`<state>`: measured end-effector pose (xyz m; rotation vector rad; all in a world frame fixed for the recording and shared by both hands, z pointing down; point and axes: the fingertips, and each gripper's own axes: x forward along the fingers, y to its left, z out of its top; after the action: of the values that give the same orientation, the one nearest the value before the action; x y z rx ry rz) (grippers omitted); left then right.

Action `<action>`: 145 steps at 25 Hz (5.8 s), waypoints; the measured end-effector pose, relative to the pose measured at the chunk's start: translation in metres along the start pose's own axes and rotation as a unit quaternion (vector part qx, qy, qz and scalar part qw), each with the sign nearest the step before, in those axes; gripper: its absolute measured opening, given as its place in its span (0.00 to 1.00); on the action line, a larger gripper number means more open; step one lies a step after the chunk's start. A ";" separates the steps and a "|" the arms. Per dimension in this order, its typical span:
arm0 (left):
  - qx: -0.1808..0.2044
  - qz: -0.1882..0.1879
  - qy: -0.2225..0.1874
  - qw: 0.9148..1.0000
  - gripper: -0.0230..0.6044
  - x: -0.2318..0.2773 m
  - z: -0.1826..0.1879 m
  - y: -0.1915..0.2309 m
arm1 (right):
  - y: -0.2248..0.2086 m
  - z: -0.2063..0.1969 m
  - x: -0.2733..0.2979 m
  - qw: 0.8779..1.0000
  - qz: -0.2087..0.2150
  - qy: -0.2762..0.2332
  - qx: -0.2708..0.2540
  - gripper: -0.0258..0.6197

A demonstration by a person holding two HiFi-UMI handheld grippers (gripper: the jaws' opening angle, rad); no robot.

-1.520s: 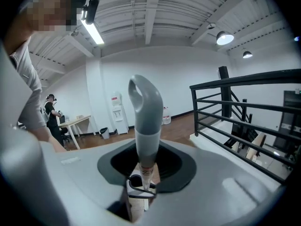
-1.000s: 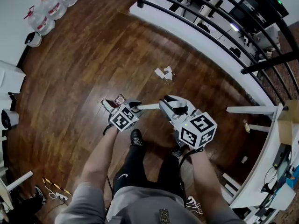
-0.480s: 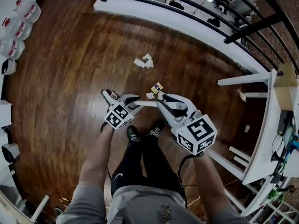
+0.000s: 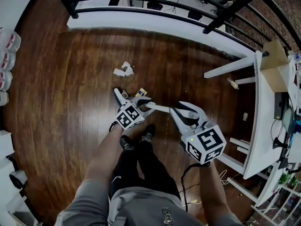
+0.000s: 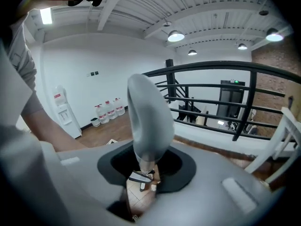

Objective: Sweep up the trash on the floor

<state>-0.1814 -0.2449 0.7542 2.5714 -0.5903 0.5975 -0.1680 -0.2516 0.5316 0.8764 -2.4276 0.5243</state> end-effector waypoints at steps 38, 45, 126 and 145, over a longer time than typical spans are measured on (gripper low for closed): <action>0.212 -0.321 0.181 0.905 0.25 0.021 0.017 0.112 | -0.074 0.016 0.064 0.894 -0.321 -0.132 0.283 0.18; 0.233 -0.396 0.176 0.871 0.25 0.044 0.010 0.026 | -0.054 -0.025 -0.006 0.850 -0.400 -0.123 0.320 0.18; 0.093 -0.104 0.081 0.987 0.21 0.446 0.193 -0.275 | -0.384 -0.140 -0.378 0.975 -0.202 -0.069 0.067 0.24; 0.062 -0.100 0.078 0.990 0.31 0.469 0.200 -0.287 | -0.375 -0.185 -0.454 0.955 -0.248 -0.094 0.130 0.30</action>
<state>0.4036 -0.2513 0.7341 2.6255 -0.2465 0.7773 0.4459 -0.2104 0.4882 1.6548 -2.2002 0.5911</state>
